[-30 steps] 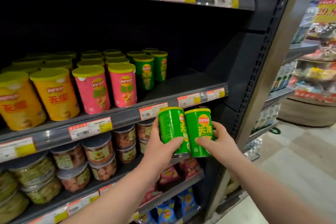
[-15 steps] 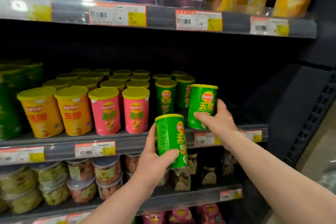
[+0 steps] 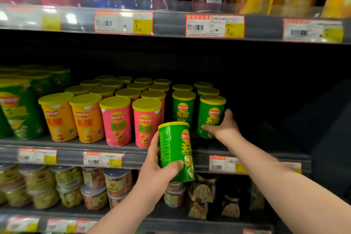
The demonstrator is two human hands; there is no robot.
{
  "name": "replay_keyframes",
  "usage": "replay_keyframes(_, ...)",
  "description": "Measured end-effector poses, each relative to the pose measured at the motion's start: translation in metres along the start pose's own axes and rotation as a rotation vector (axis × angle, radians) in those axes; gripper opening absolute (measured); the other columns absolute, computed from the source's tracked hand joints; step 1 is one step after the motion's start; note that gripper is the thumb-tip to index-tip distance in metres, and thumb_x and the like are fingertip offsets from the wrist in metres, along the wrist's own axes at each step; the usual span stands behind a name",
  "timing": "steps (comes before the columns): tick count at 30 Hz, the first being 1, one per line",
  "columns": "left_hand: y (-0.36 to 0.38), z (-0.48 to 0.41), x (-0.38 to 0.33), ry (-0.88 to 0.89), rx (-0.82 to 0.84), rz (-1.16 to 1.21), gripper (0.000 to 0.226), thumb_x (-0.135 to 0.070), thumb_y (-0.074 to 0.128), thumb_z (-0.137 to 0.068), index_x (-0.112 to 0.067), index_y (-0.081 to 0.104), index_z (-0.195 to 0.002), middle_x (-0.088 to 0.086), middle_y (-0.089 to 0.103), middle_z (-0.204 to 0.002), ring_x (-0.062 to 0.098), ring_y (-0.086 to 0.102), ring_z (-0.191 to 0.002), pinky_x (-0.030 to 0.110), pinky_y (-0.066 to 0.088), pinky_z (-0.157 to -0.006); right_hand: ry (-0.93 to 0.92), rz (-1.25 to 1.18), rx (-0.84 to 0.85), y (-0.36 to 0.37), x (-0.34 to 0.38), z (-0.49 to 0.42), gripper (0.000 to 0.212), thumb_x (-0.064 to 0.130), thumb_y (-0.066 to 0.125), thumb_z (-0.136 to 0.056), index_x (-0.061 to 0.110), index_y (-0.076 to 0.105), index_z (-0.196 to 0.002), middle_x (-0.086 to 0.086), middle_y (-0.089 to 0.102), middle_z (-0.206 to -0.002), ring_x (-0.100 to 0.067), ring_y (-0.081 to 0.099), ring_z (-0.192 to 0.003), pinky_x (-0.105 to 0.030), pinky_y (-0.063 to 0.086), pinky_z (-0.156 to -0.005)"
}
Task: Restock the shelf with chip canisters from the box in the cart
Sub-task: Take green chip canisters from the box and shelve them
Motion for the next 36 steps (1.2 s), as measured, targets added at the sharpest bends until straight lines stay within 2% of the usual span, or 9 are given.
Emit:
replay_keyframes(6,0.003,-0.003,-0.002,0.010,-0.005,-0.004,0.076,-0.018,0.070,-0.066,-0.067,0.033,-0.111,-0.018,0.064,-0.108,0.007,0.067,-0.095,0.028,0.054,-0.080,-0.019,0.027,0.022,0.005,-0.003,-0.010,0.073,0.018,0.081,-0.073,0.008,0.035,-0.129,-0.014,0.051,-0.133,-0.031,0.052,-0.120,-0.040,0.046,-0.096)
replay_keyframes(9,0.003,-0.005,-0.005,0.019,-0.014,-0.004,0.078,-0.001,0.067,-0.082,-0.062,0.031,-0.115,-0.014,0.064,-0.110,0.007,0.068,-0.093,0.019,0.051,-0.069,-0.029,0.024,0.034,0.007,-0.003,-0.012,0.073,0.019,0.080,-0.074,0.009,0.035,-0.131,-0.014,0.051,-0.135,-0.031,0.052,-0.121,-0.042,0.046,-0.097)
replay_keyframes(16,0.004,-0.011,-0.009,0.058,-0.009,-0.016,0.080,0.002,0.062,-0.084,-0.056,0.029,-0.128,-0.010,0.062,-0.116,0.009,0.066,-0.097,0.019,0.052,-0.069,-0.024,0.023,0.045,0.008,-0.003,-0.016,0.072,0.019,0.078,-0.077,0.010,0.034,-0.133,-0.013,0.049,-0.137,-0.031,0.050,-0.123,-0.041,0.044,-0.097)
replay_keyframes(21,0.007,-0.017,-0.016,0.104,0.014,-0.010,0.081,0.005,0.060,-0.085,-0.051,0.027,-0.134,-0.013,0.063,-0.114,0.005,0.066,-0.095,0.017,0.052,-0.068,0.034,-0.007,-0.026,0.002,-0.008,-0.015,0.092,0.025,0.082,-0.072,0.011,0.027,-0.144,-0.014,0.042,-0.142,-0.032,0.045,-0.128,-0.040,0.043,-0.100)
replay_keyframes(24,0.011,-0.021,-0.020,0.139,0.038,0.006,0.081,0.005,0.061,-0.085,-0.051,0.026,-0.133,-0.017,0.062,-0.112,0.003,0.066,-0.096,0.013,0.052,-0.068,-0.076,-0.102,-0.112,-0.012,0.002,0.002,0.063,0.027,0.075,-0.080,0.010,0.043,-0.132,-0.010,0.052,-0.122,-0.028,0.053,-0.113,-0.031,0.047,-0.083)
replay_keyframes(27,0.017,-0.025,-0.025,0.174,0.068,0.009,0.090,-0.009,0.069,-0.075,-0.043,0.022,-0.143,-0.013,0.062,-0.119,0.007,0.065,-0.103,0.014,0.052,-0.073,-0.139,-0.344,0.146,-0.016,0.022,0.032,0.026,0.032,0.060,-0.090,0.021,0.054,-0.113,0.000,0.059,-0.107,-0.016,0.058,-0.102,-0.022,0.046,-0.073)
replay_keyframes(31,0.024,-0.034,-0.030,0.223,0.091,-0.017,0.093,-0.025,0.071,-0.062,-0.039,0.026,-0.142,-0.011,0.066,-0.114,0.007,0.066,-0.101,0.018,0.052,-0.077,-0.130,-0.411,0.573,-0.006,0.039,0.065,0.043,0.037,0.060,-0.081,0.022,0.053,-0.120,0.002,0.065,-0.116,-0.013,0.063,-0.106,-0.029,0.054,-0.085)
replay_keyframes(33,0.027,-0.036,-0.033,0.237,0.094,-0.088,0.098,-0.036,0.071,-0.058,-0.038,0.025,-0.144,-0.014,0.066,-0.111,0.003,0.065,-0.100,0.018,0.052,-0.079,-0.139,-0.405,0.581,-0.003,0.039,0.068,0.033,0.023,0.064,-0.085,0.021,0.054,-0.117,0.001,0.068,-0.111,-0.011,0.066,-0.100,-0.025,0.055,-0.082)
replay_keyframes(36,0.025,-0.034,-0.032,0.252,0.018,-0.290,0.088,-0.027,0.072,-0.078,-0.033,0.020,-0.148,-0.024,0.052,-0.122,-0.007,0.057,-0.105,0.013,0.046,-0.088,-0.158,-0.401,0.492,-0.003,0.035,0.060,0.036,0.017,0.069,-0.084,0.024,0.054,-0.116,0.000,0.068,-0.112,-0.011,0.066,-0.100,-0.027,0.054,-0.084)
Point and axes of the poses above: each hand's wrist, its own z-axis away from the middle knuckle, its own y-axis out of the palm, x = y × z, the point moved 4 cm from there along -z, towards the middle knuckle
